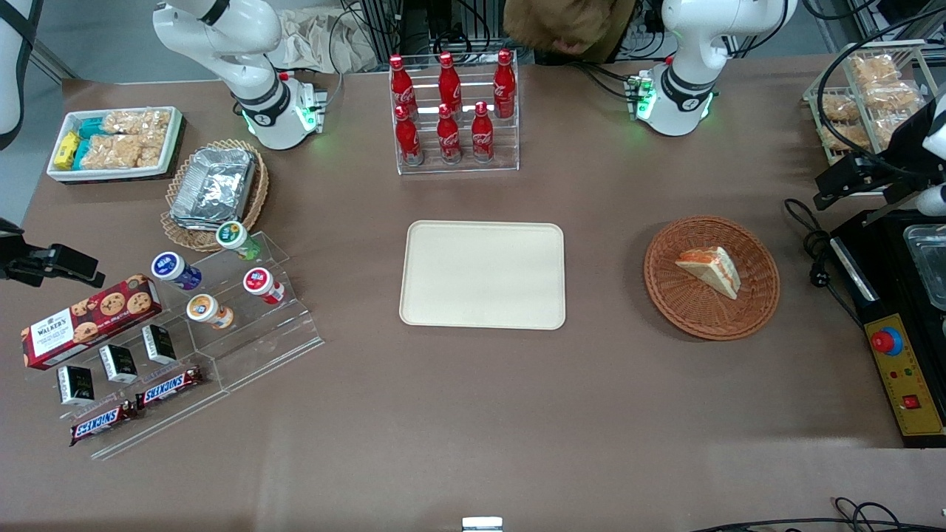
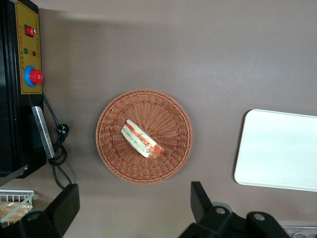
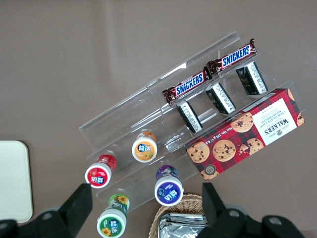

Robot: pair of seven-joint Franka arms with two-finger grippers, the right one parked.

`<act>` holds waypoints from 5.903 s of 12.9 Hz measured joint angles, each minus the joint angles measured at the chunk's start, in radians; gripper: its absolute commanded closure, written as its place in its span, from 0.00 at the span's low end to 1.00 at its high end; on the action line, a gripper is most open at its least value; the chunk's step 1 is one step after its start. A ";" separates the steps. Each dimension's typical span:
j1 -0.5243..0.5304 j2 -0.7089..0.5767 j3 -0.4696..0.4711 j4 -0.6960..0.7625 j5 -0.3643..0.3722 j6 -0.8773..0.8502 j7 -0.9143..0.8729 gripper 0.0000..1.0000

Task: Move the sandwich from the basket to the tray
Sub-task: 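Move the left gripper over the wicker basket toward the sandwich, then lower the open left gripper onto the wrapped sandwich and close it, then lift the sandwich out of the basket with the left gripper, then carry the sandwich over the cream tray and lower it down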

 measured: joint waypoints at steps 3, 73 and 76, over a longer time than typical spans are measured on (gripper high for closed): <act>0.000 0.002 0.000 0.000 0.000 -0.001 -0.001 0.00; -0.141 0.509 -0.598 -0.588 0.697 0.945 -1.108 0.00; -0.142 0.519 -0.602 -0.570 0.728 0.944 -1.127 0.00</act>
